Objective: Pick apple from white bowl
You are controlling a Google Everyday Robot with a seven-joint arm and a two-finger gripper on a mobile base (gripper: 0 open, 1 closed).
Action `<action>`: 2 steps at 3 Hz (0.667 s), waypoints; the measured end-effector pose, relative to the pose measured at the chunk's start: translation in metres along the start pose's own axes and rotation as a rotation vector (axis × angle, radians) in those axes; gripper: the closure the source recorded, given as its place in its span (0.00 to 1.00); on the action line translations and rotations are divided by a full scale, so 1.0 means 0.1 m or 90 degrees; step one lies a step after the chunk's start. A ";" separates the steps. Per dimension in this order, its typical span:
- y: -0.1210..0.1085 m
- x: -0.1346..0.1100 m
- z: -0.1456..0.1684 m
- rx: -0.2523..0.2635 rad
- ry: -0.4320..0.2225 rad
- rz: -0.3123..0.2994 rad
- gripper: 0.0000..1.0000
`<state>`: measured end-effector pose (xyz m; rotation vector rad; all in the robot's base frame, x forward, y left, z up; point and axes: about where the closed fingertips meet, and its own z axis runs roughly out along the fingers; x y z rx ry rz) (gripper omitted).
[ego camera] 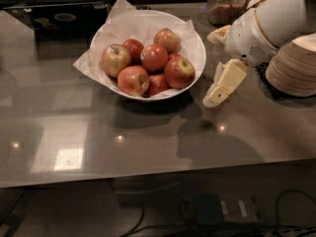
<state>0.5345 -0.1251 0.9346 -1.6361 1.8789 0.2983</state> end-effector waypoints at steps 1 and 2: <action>-0.05 -0.27 0.20 -0.006 -0.063 -0.037 0.19; -0.09 -0.42 0.32 -0.007 -0.095 -0.056 0.19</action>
Offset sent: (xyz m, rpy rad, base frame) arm 0.0336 0.0704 0.0007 0.1656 -0.1019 0.1414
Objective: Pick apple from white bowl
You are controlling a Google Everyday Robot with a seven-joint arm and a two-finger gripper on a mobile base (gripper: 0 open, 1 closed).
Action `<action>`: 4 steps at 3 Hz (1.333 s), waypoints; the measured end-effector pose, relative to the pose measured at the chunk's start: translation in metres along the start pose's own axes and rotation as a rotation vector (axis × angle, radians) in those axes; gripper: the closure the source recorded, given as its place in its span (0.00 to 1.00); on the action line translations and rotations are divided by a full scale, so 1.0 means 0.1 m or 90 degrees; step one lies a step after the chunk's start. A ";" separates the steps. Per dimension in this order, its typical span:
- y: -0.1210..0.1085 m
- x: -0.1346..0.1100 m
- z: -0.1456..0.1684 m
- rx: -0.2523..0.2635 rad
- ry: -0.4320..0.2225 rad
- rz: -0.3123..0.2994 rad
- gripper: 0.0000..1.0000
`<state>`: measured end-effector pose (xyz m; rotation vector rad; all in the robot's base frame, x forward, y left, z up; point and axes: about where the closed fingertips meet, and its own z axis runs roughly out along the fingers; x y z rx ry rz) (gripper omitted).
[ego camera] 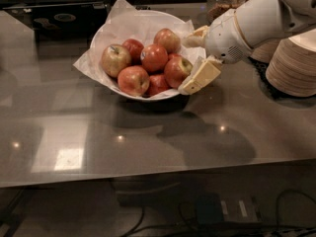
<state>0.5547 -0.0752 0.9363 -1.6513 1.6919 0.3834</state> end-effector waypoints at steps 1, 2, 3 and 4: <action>-0.06 -0.02 0.08 0.012 -0.006 -0.002 0.17; -0.11 -0.02 0.13 0.020 -0.009 0.002 0.17; -0.12 -0.03 0.16 0.014 -0.023 0.008 0.19; -0.12 -0.01 0.20 -0.004 -0.040 0.029 0.20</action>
Offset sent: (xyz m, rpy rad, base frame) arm 0.0221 0.0062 -0.0071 0.0270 -0.0321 -0.0411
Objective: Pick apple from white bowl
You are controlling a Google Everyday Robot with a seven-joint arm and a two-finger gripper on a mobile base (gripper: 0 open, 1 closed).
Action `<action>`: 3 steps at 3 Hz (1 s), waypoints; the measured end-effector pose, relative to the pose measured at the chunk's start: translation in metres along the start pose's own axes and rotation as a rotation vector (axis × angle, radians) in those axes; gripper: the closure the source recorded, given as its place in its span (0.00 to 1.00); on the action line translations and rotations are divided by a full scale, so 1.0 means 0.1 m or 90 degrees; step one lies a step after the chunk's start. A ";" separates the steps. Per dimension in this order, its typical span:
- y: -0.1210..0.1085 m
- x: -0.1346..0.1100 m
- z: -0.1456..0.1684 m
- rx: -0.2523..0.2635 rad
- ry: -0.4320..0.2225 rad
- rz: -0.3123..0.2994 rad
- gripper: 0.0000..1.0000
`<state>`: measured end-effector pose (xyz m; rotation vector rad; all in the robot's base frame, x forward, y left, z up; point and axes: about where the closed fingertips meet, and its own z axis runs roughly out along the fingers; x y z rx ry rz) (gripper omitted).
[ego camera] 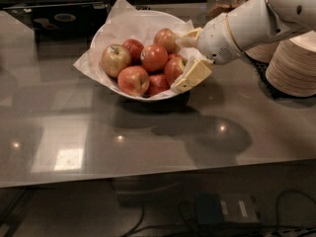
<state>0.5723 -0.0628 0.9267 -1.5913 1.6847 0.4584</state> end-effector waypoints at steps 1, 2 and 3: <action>0.00 0.05 0.07 -0.022 -0.010 0.026 0.23; 0.02 0.15 0.16 -0.041 -0.007 0.056 0.26; 0.02 0.18 0.17 -0.046 -0.004 0.068 0.26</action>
Offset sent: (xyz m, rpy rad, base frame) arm 0.0063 -0.0037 -0.0365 0.0409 0.1686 -0.0277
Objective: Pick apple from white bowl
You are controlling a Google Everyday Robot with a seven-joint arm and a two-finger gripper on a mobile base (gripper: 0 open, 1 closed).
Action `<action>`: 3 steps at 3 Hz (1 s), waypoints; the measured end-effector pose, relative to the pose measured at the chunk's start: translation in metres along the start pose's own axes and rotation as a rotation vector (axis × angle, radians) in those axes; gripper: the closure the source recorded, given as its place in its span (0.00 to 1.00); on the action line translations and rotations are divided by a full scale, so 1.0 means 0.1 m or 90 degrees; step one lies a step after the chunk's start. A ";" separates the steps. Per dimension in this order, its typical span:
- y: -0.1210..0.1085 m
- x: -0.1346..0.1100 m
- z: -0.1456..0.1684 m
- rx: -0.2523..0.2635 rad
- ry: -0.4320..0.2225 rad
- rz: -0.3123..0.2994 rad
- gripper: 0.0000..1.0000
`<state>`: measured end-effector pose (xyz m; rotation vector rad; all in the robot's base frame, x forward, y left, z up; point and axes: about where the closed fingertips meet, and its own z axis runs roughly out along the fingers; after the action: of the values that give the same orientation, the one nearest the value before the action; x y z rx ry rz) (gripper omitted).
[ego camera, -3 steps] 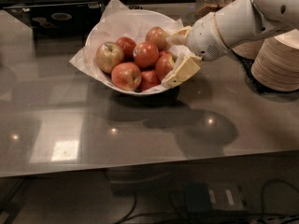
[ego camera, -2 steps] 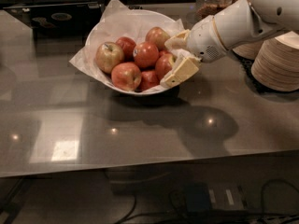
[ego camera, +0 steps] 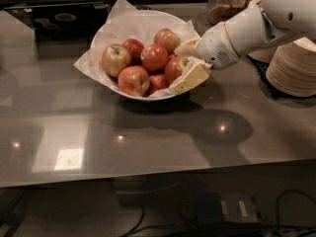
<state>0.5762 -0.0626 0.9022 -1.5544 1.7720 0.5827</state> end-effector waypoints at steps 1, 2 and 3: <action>-0.01 0.00 -0.01 -0.002 0.001 0.007 0.44; -0.01 -0.02 -0.03 -0.002 0.001 0.007 0.68; -0.01 -0.02 -0.03 -0.002 0.001 0.007 0.91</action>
Offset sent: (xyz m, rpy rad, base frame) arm 0.0077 -0.0130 -0.0312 0.0186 0.0943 -0.0632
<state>0.5769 -0.0632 0.9057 -1.5484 1.7830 0.5892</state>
